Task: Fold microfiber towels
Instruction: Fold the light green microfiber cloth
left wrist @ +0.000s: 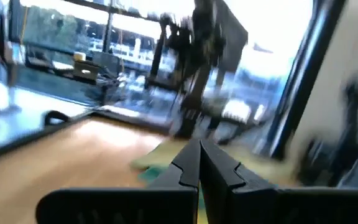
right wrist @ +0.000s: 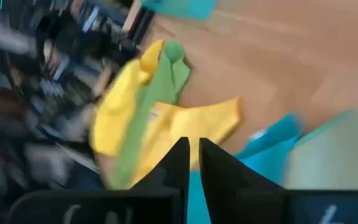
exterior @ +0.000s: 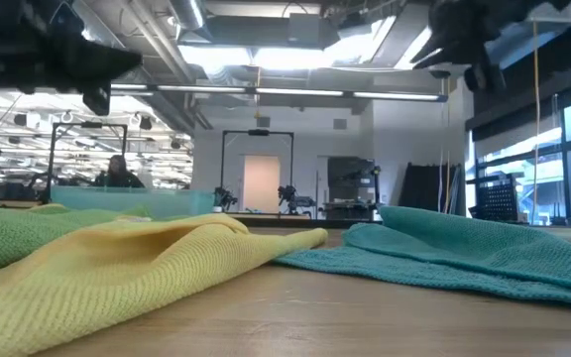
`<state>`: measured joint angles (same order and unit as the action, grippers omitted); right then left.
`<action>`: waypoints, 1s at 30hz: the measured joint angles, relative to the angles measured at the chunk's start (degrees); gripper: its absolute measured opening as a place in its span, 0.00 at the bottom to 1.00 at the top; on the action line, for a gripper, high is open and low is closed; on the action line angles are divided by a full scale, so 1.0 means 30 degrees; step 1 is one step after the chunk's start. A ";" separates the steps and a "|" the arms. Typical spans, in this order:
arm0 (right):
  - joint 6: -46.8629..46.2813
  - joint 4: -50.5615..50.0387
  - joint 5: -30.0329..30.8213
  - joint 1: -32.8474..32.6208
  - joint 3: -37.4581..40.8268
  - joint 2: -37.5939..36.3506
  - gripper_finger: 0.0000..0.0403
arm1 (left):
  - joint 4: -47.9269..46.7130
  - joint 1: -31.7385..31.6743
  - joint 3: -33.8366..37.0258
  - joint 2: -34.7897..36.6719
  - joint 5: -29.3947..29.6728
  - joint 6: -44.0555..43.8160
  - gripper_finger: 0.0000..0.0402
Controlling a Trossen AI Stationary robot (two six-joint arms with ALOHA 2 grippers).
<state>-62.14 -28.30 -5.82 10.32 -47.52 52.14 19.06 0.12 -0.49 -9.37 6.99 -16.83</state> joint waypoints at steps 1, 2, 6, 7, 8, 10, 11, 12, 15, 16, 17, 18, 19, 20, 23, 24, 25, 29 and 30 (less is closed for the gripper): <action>-0.0890 -0.0092 -0.0362 -0.0003 -0.0303 0.0501 0.10 | 0.0899 0.0000 0.0000 0.0000 0.0062 -0.1503 0.00; -0.1403 0.0117 -0.0604 -0.0001 -0.0588 0.1009 0.10 | 0.1784 -0.0009 0.0000 0.0007 0.0124 -0.2776 0.00; -0.1692 0.3070 -0.0619 -0.0005 -0.1109 0.2481 0.10 | 0.3229 -0.0312 -0.0672 -0.0007 0.0237 -0.7006 0.00; -0.1678 0.3931 -0.0606 -0.0005 -0.1109 0.2773 0.10 | 0.3344 -0.0418 -0.1095 -0.0003 0.0468 -0.7489 0.00; -0.1671 0.4597 -0.0599 -0.0005 -0.1109 0.3032 0.10 | 0.3358 -0.0542 -0.1592 -0.0011 0.0659 -0.7666 0.00; -0.1673 0.5827 -0.0598 -0.0005 -0.1114 0.3514 0.10 | 0.3369 -0.0806 -0.2692 -0.0236 0.1004 -0.7162 0.00; -0.1663 0.6164 -0.0549 -0.0005 -0.1123 0.3735 0.10 | 0.3309 -0.0970 -0.3342 -0.0447 0.1167 -0.6630 0.00; -0.1671 0.6425 -0.0194 -0.0005 -0.1116 0.3973 0.10 | 0.3327 -0.1119 -0.4026 -0.0754 0.1312 -0.6028 0.00; -0.1177 0.7899 0.1293 0.0077 -0.1123 0.4819 0.10 | 0.3387 -0.1564 -0.6199 -0.2305 0.1354 -0.4561 0.00; -0.0836 0.8312 0.1123 0.0249 -0.1123 0.5112 0.10 | 0.3287 -0.1696 -0.6917 -0.3033 0.1347 -0.4261 0.00; -0.0397 0.8691 0.0090 0.0437 -0.1123 0.5437 0.10 | 0.3088 -0.1790 -0.7646 -0.3818 0.1323 -0.4153 0.00; 0.0169 0.8847 -0.1286 0.0681 -0.1123 0.5768 0.10 | 0.2740 -0.1878 -0.8384 -0.4627 0.1225 -0.4135 0.00; 0.0552 0.8686 -0.2728 0.0871 -0.1123 0.6069 0.10 | 0.2386 -0.1950 -0.9153 -0.5488 0.0994 -0.4139 0.00; 0.0833 0.8274 -0.4035 0.1002 -0.1128 0.6394 0.10 | 0.2028 -0.2002 -0.9879 -0.6337 0.0725 -0.4142 0.00; 0.1677 0.5198 -0.6869 0.1509 -0.1123 0.7213 0.10 | 0.1358 -0.2104 -1.1920 -0.9071 -0.0029 -0.4173 0.00; 0.2250 0.4091 -0.7447 0.1715 -0.1123 0.7419 0.10 | 0.1358 -0.2134 -1.2568 -1.0010 -0.0284 -0.4241 0.00; 0.3022 0.3004 -0.7933 0.1946 -0.1116 0.7592 0.10 | 0.1333 -0.2127 -1.3222 -1.0893 -0.0515 -0.4433 0.00; 0.5432 0.2345 -1.0081 0.2697 -0.1079 0.7933 0.10 | 0.1319 -0.2127 -1.5703 -1.3596 -0.0703 -0.5914 0.00; 0.5733 0.3205 -1.0525 0.2820 -0.1079 0.7926 0.10 | 0.1416 -0.2127 -1.6187 -1.4011 -0.0692 -0.6031 0.00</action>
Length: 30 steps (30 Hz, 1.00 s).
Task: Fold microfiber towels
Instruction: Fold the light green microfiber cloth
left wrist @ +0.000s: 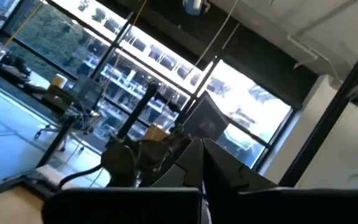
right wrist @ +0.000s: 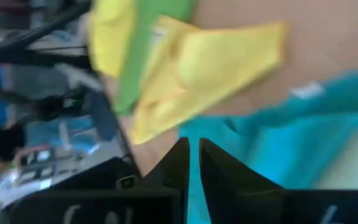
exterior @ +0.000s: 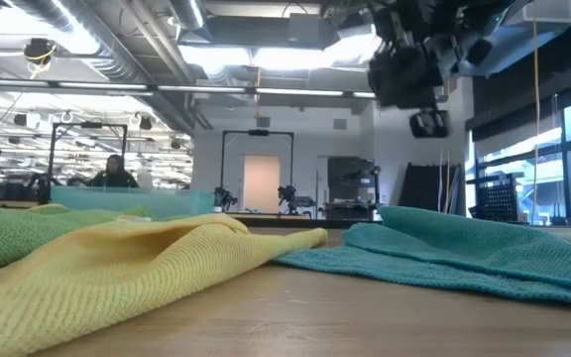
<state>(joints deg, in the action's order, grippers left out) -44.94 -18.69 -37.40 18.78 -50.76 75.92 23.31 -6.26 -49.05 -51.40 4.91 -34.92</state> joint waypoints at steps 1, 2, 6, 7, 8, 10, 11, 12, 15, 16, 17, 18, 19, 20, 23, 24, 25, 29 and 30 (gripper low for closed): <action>0.0085 0.1162 -0.0308 0.0050 0.0000 0.0000 0.10 | 0.0024 0.0000 -0.0391 -0.0346 0.0006 -0.0083 0.00; 0.0084 0.2605 -0.0470 0.0052 0.0000 0.0000 0.10 | 0.0029 0.0000 -0.0731 -0.0678 0.0006 -0.0181 0.00; -0.0971 0.9026 0.0008 -0.0082 -0.0022 -0.0022 0.10 | -0.0101 0.0000 -0.1474 -0.1422 0.0013 -0.0229 0.00; -0.1188 1.0359 0.0672 -0.0130 -0.0022 -0.0022 0.10 | -0.0052 0.0000 -0.1523 -0.1452 0.0013 -0.0239 0.00; -0.1399 1.1575 0.1603 -0.0187 -0.0022 -0.0022 0.10 | 0.0006 0.0000 -0.1532 -0.1457 0.0013 -0.0318 0.00; -0.1011 1.3381 0.3248 -0.0203 -0.0022 -0.0019 0.10 | -0.0038 0.0007 -0.1532 -0.1472 0.0013 -0.0669 0.00; -0.0862 1.3824 0.3941 -0.0175 -0.0033 -0.0029 0.10 | -0.0115 0.0007 -0.1532 -0.1479 0.0013 -0.0690 0.00; -0.0840 1.3874 0.4423 -0.0064 -0.0044 -0.0042 0.10 | -0.0123 0.0007 -0.1531 -0.1479 0.0013 -0.0644 0.00; -0.0813 1.2439 0.4112 0.0322 -0.0093 -0.0096 0.10 | -0.0147 0.0000 -0.1532 -0.1479 0.0137 0.0165 0.00; -0.0571 1.1126 0.3706 0.0373 -0.0356 -0.0102 0.10 | -0.0270 0.0003 -0.1532 -0.1479 0.0336 0.0336 0.00; -0.0120 0.9337 0.3263 0.0380 -0.0748 -0.0102 0.10 | -0.0523 0.0002 -0.1532 -0.1477 0.0602 0.0343 0.00; 0.0757 0.7237 0.2958 0.0363 -0.1275 -0.0102 0.10 | -0.0818 0.0000 -0.1525 -0.1479 0.0859 0.0294 0.00; 0.1936 0.4820 0.2879 0.0249 -0.1962 -0.0092 0.10 | -0.1124 0.0000 -0.1526 -0.1479 0.1075 0.0243 0.00; 0.3292 0.2463 0.3003 0.0034 -0.2739 -0.0051 0.10 | -0.1486 0.0000 -0.1532 -0.1479 0.1234 0.0243 0.00; 0.7128 -0.3799 0.4902 -0.0600 -0.5174 0.0267 0.10 | -0.2566 0.0005 -0.1527 -0.1479 0.1412 0.0236 0.00; 0.8153 -0.5501 0.5559 -0.0749 -0.5860 0.0408 0.10 | -0.2949 0.0000 -0.1528 -0.1479 0.1432 0.0266 0.00; 0.8912 -0.6859 0.6095 -0.0872 -0.6472 0.0586 0.10 | -0.3426 0.0000 -0.1532 -0.1479 0.1448 0.0313 0.00; 0.9933 -0.9812 0.6517 -0.0961 -0.7359 0.1080 0.10 | -0.7323 -0.0096 -0.1525 -0.1484 0.1528 0.1026 0.00; 0.9942 -1.0387 0.6417 -0.0961 -0.7359 0.1183 0.10 | -0.8532 -0.0216 -0.1532 -0.1615 0.1526 0.1086 0.00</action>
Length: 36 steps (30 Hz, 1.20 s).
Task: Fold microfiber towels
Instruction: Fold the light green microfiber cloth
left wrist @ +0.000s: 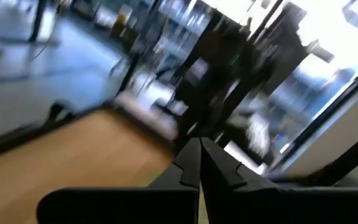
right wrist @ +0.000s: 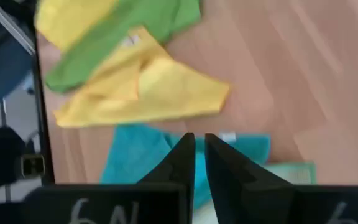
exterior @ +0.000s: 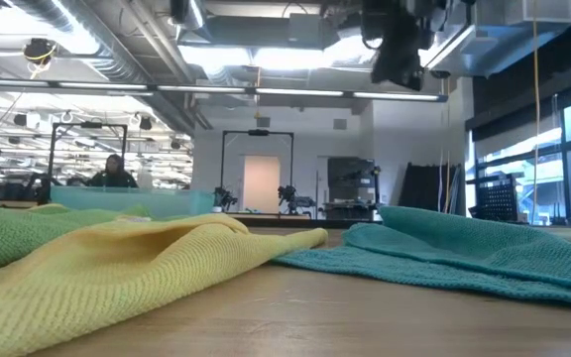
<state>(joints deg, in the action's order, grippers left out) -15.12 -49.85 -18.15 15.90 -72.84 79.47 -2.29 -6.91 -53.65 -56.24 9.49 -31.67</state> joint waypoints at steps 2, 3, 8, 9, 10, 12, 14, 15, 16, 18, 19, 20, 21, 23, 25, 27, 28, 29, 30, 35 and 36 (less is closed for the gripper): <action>-0.0022 -0.1455 -0.0346 -0.0012 0.0000 0.0227 0.10 | -0.1673 -0.0223 0.0007 -0.0764 -0.0595 -0.0034 0.00; -0.0256 -0.2151 -0.0535 -0.0015 0.0000 0.0291 0.10 | -0.2142 -0.0315 0.0019 -0.1247 -0.1531 0.0162 0.00; -0.0336 -0.5475 -0.1308 -0.0154 0.0000 -0.0048 0.10 | -0.2067 -0.0236 0.0000 -0.4213 -0.7161 0.2496 0.00; -0.0308 -0.6037 -0.1433 -0.0182 0.0000 -0.0275 0.10 | -0.2080 -0.0184 0.0000 -0.4873 -0.7926 0.3038 0.00; -0.0282 -0.6563 -0.1522 -0.0217 0.0000 -0.0464 0.10 | -0.2131 -0.0170 0.0016 -0.5483 -0.8597 0.3618 0.00; -0.0254 -0.7262 -0.1597 -0.0291 0.0000 -0.0897 0.10 | -0.1400 -0.0161 0.0026 -0.6661 -0.9635 0.4720 0.00; -0.0274 -0.7435 -0.1539 -0.0321 0.0000 -0.1296 0.10 | -0.0294 0.0071 0.0013 -0.7890 -1.0015 0.6360 0.00; -0.0283 -0.7455 -0.1528 -0.0333 0.0000 -0.1496 0.10 | 0.0165 0.0238 0.0007 -0.8580 -1.0020 0.7459 0.00; -0.0288 -0.7393 -0.1514 -0.0335 0.0000 -0.1666 0.10 | 0.0520 0.0409 0.0007 -0.9286 -1.0046 0.8476 0.00; -0.0465 -0.7245 -0.1298 -0.0342 0.0000 -0.1891 0.10 | 0.1409 0.0707 0.0007 -1.0591 -1.0219 0.9796 0.00; -0.0733 -0.7269 -0.1095 -0.0342 0.0000 -0.1974 0.10 | 0.1859 0.0814 0.0007 -1.1125 -1.0360 0.9883 0.00; -0.0953 -0.7281 -0.0929 -0.0342 0.0000 -0.2049 0.10 | 0.2336 0.0882 0.0007 -1.1581 -1.0481 0.9667 0.00; -0.1302 -0.7293 -0.0890 -0.0342 0.0000 -0.2138 0.10 | 0.2680 0.0956 0.0007 -1.1935 -1.0511 0.9180 0.00; -0.1607 -0.7351 -0.0879 -0.0342 0.0000 -0.2306 0.10 | 0.3099 0.1110 0.0015 -1.2239 -1.0511 0.7937 0.00; -0.1724 -0.7274 -0.0832 -0.0342 0.0000 -0.2450 0.10 | 0.3571 0.1264 -0.0023 -1.2122 -1.0498 0.7181 0.00; -0.1408 -0.6898 -0.0839 -0.0342 0.0000 -0.2530 0.10 | 0.3425 0.1417 -0.0223 -1.1798 -1.0403 0.7091 0.00; -0.1253 -0.6725 -0.0832 -0.0342 0.0000 -0.2543 0.10 | 0.3441 0.1484 -0.0531 -1.1705 -1.0135 0.7083 0.00; -0.0955 -0.6605 -0.0841 -0.0342 0.0000 -0.2545 0.10 | 0.3035 0.1533 -0.0825 -1.1503 -0.9787 0.7083 0.00; -0.0787 -0.6586 -0.0880 -0.0350 0.0000 -0.2545 0.11 | 0.2144 0.1569 -0.1491 -1.1388 -0.9472 0.7096 0.00; -0.0275 -0.6520 -0.0731 -0.0350 0.0000 -0.2545 0.24 | -0.5610 0.1563 -0.6097 -1.1273 -0.7502 0.8331 0.00; -0.0351 -0.6450 -0.0457 -0.0356 0.0001 -0.2545 0.28 | -0.6673 0.1562 -0.6866 -1.1273 -0.7010 0.8661 0.00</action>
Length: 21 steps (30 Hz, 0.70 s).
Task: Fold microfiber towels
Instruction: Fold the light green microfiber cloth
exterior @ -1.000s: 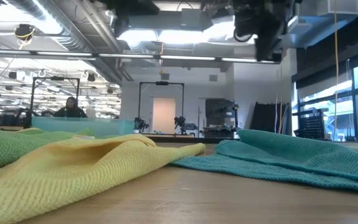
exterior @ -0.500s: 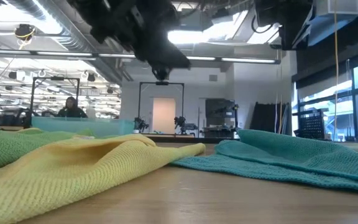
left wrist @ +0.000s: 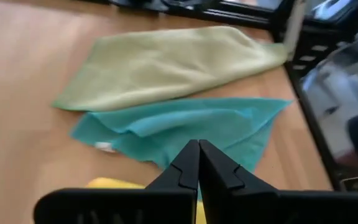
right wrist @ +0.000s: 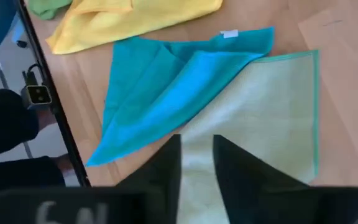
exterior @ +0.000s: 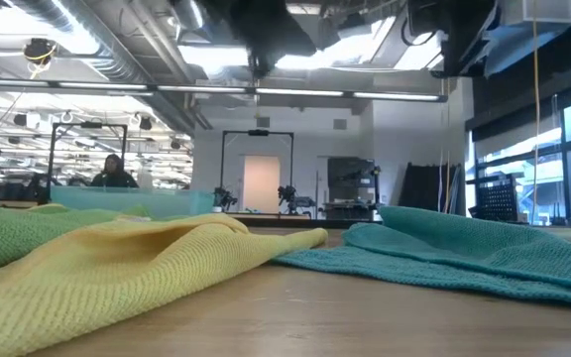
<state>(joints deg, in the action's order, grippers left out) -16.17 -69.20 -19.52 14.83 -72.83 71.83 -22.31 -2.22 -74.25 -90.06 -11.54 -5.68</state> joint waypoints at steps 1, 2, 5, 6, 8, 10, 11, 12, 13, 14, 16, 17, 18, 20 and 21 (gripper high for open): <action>-0.0035 0.0147 0.0440 -0.0001 0.0001 0.0000 0.32 | -0.0780 -0.0006 -0.0630 0.0007 0.0523 0.0129 0.00; -0.0054 0.0287 0.0992 0.0006 -0.0001 0.0016 0.35 | -0.1355 -0.0030 -0.1084 0.0007 0.1008 0.0172 0.00; -0.0139 0.0220 0.2507 -0.0054 0.0006 0.0044 0.43 | -0.2547 -0.0223 -0.2086 0.0000 0.1319 -0.0157 0.00; -0.0240 0.0221 0.2816 -0.0053 0.0019 0.0043 0.44 | -0.2725 -0.0297 -0.2363 0.0000 0.1309 -0.0459 0.00; -0.0245 0.0403 0.3041 -0.0060 0.0268 0.0007 0.46 | -0.3031 -0.0323 -0.2814 0.0000 0.1309 -0.0953 0.00; -0.0500 0.0925 0.2947 -0.0127 0.0754 -0.0088 0.47 | -0.3132 -0.0243 -0.3232 -0.0007 0.1307 -0.1468 0.00; -0.0683 0.1344 0.2800 -0.0234 0.1083 -0.0135 0.47 | -0.3132 -0.0224 -0.3480 -0.0007 0.1300 -0.1651 0.00; -0.1025 0.1778 0.2618 -0.0365 0.1401 -0.0146 0.47 | -0.3216 -0.0170 -0.3764 -0.0007 0.1294 -0.1853 0.00; -0.1294 0.2179 0.2522 -0.0536 0.1676 -0.0142 0.47 | -0.3460 -0.0111 -0.4037 -0.0007 0.1298 -0.1919 0.00; -0.1692 0.2614 0.2487 -0.0766 0.1987 -0.0138 0.47 | -0.3843 -0.0060 -0.4273 -0.0007 0.1337 -0.1908 0.00; -0.2669 0.3583 0.2435 -0.1282 0.2644 -0.0138 0.47 | -0.4610 0.0060 -0.4507 -0.0007 0.1611 -0.1579 0.00; -0.3088 0.4085 0.2429 -0.1579 0.2982 -0.0131 0.47 | -0.4835 0.0096 -0.4505 -0.0007 0.1640 -0.1313 0.00; -0.3447 0.4473 0.2429 -0.1854 0.3238 -0.0117 0.47 | -0.5068 0.0138 -0.4428 -0.0007 0.1665 -0.1007 0.00; -0.4235 0.5315 0.2398 -0.2406 0.3716 -0.0124 0.47 | -0.5425 0.0177 -0.4242 -0.0007 0.1651 -0.0787 0.00; -0.4716 0.5725 0.2408 -0.2686 0.3922 -0.0124 0.47 | -0.5613 0.0189 -0.4177 -0.0007 0.1631 -0.0778 0.00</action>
<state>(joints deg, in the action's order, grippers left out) -30.32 -52.02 -12.29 6.78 -61.07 71.46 -39.15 -1.66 -86.78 -90.08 -6.65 -8.02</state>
